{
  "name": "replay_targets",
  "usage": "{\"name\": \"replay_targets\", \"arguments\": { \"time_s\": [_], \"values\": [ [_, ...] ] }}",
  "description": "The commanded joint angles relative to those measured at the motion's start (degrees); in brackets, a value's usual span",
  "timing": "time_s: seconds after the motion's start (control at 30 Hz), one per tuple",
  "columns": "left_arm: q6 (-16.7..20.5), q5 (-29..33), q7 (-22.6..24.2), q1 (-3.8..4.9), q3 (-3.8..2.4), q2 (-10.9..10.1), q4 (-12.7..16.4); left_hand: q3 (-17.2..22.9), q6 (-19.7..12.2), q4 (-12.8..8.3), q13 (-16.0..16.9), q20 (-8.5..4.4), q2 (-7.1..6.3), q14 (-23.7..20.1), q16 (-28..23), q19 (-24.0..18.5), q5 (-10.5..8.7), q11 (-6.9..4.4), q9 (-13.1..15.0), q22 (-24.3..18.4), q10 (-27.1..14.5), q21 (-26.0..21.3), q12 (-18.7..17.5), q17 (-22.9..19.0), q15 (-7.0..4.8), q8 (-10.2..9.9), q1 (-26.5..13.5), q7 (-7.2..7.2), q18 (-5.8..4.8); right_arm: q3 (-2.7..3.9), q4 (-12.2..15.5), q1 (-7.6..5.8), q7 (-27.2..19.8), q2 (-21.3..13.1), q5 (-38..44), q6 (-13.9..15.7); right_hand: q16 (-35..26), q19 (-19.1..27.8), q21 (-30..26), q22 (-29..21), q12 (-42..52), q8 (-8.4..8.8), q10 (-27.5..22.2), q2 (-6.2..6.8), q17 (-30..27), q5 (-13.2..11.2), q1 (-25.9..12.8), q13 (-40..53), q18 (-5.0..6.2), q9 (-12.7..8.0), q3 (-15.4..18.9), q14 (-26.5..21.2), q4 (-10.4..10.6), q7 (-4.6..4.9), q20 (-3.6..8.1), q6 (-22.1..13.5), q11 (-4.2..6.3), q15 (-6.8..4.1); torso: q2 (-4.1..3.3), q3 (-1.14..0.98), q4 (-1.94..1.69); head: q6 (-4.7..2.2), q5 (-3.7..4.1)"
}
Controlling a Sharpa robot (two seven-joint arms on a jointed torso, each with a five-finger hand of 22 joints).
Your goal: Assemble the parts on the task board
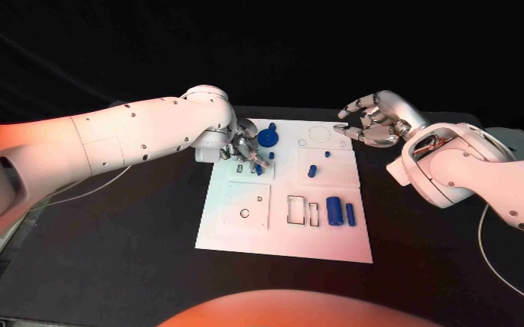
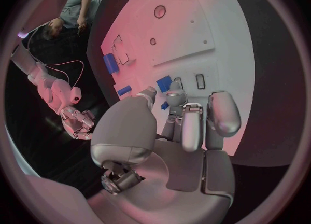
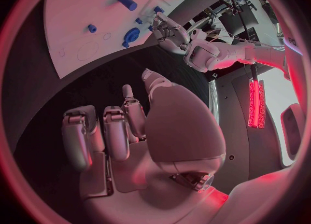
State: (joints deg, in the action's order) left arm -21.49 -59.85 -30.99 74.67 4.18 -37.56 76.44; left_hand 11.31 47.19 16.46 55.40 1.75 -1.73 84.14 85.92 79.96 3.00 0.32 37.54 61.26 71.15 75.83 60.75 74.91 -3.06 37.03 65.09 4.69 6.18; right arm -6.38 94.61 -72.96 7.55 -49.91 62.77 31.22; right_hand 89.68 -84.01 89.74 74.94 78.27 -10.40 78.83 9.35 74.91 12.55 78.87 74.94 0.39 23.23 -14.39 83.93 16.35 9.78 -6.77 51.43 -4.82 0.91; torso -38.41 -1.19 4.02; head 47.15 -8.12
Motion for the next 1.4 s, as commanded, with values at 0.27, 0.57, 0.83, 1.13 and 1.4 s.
{"name": "replay_targets", "arguments": {
  "time_s": [0.27, 0.57, 0.83, 1.13, 1.4],
  "values": [
    [-1.3, 0.55, -0.09, -0.14, 0.04, 0.32, -0.24, 2.23, -0.51, -0.02, 0.01, 0.1, 0.55, 4.2, 0.34, 0.39, -0.04, 0.05, 0.37, 0.17, -0.27, 0.32, -0.24, 9.0, -0.36, -0.37, 2.49, 0.04, -0.92, 0.0, -0.07, 0.08, 0.25, 0.1, 0.47, -0.93, -0.12, -5.99, 0.26, 15.06, 0.08, -0.29, 0.12, 0.06, 14.15, 0.3, -0.69, 3.45, -0.39, 0.1, -0.33, 5.81, 0.0, -0.38, 0.39, -0.12, 0.2, -0.49, -0.04, -0.03, -0.02, 0.14, 0.02],
    [-1.33, 1.12, -0.02, -0.2, 0.06, 0.61, -0.51, 4.59, -0.51, -0.19, 0.01, 0.05, 0.38, 4.2, 0.37, 0.42, -0.04, -0.03, 0.63, 0.26, -0.32, 0.34, -0.29, 9.05, -0.42, -0.7, 4.32, -0.03, -0.93, 0.0, -0.1, 0.1, 0.3, 0.13, 0.47, -1.0, -0.13, -5.99, 0.26, 15.06, 0.12, -0.33, 0.17, 0.04, 14.13, 0.33, -0.71, 3.48, -0.39, 0.12, -0.37, 5.8, -0.01, -0.38, 0.4, -0.13, 0.21, -0.5, -0.03, -0.06, -0.01, 0.39, 0.03],
    [-0.93, 1.89, 0.06, -0.24, 0.07, 0.64, -0.67, 9.0, -0.45, -0.68, -0.12, -0.07, -0.25, 4.2, 0.41, 0.46, -0.01, -0.19, 1.06, 0.43, -0.42, 0.39, -0.48, 9.1, -0.56, -1.08, 6.57, -0.18, -0.95, -0.01, -0.2, 0.15, 0.29, 0.22, 0.47, -1.04, -0.13, -5.99, 0.26, 15.06, 0.12, -0.33, 0.17, 0.04, 14.13, 0.33, -0.71, 3.48, -0.39, 0.12, -0.37, 5.8, -0.01, -0.38, 0.4, -0.13, 0.21, -0.5, 0.0, -0.08, -0.01, 0.53, 0.02],
    [-0.33, 4.0, 0.25, -0.27, 0.07, 0.26, -0.46, 28.93, -1.13, -7.72, -1.02, -0.27, -4.1, 4.16, 0.32, 0.61, 0.08, -0.37, 3.96, 1.01, -0.17, 0.6, -1.42, 8.92, -0.79, 0.01, 7.38, -0.32, -1.02, -0.01, -0.23, 0.19, 0.31, 0.22, 0.47, -1.12, -0.12, -5.99, 0.26, 15.06, 0.07, -0.39, 0.12, 0.03, 14.14, 0.42, -0.7, 3.43, -0.39, 0.15, -0.44, 5.81, -0.05, -0.4, 0.41, -0.17, 0.22, -0.51, -0.03, -0.09, 0.03, 0.62, 0.06],
    [2.1, 6.12, 0.63, -0.29, -0.12, -0.94, 0.69, 36.95, -1.55, -12.55, -0.86, -0.24, -5.18, 4.16, 0.29, 0.75, 0.16, -0.48, 7.31, 1.57, 0.6, 0.89, -1.11, 8.83, -0.83, 2.32, 3.64, -0.36, -1.11, -0.02, -0.21, 0.2, 0.34, 0.12, 0.47, -1.15, -0.12, -5.99, 0.26, 15.06, 0.07, -0.39, 0.12, 0.03, 14.14, 0.42, -0.7, 3.43, -0.39, 0.15, -0.44, 5.81, -0.05, -0.4, 0.41, -0.17, 0.22, -0.51, 0.01, -0.11, -0.08, 0.6, 0.0]
  ]
}}
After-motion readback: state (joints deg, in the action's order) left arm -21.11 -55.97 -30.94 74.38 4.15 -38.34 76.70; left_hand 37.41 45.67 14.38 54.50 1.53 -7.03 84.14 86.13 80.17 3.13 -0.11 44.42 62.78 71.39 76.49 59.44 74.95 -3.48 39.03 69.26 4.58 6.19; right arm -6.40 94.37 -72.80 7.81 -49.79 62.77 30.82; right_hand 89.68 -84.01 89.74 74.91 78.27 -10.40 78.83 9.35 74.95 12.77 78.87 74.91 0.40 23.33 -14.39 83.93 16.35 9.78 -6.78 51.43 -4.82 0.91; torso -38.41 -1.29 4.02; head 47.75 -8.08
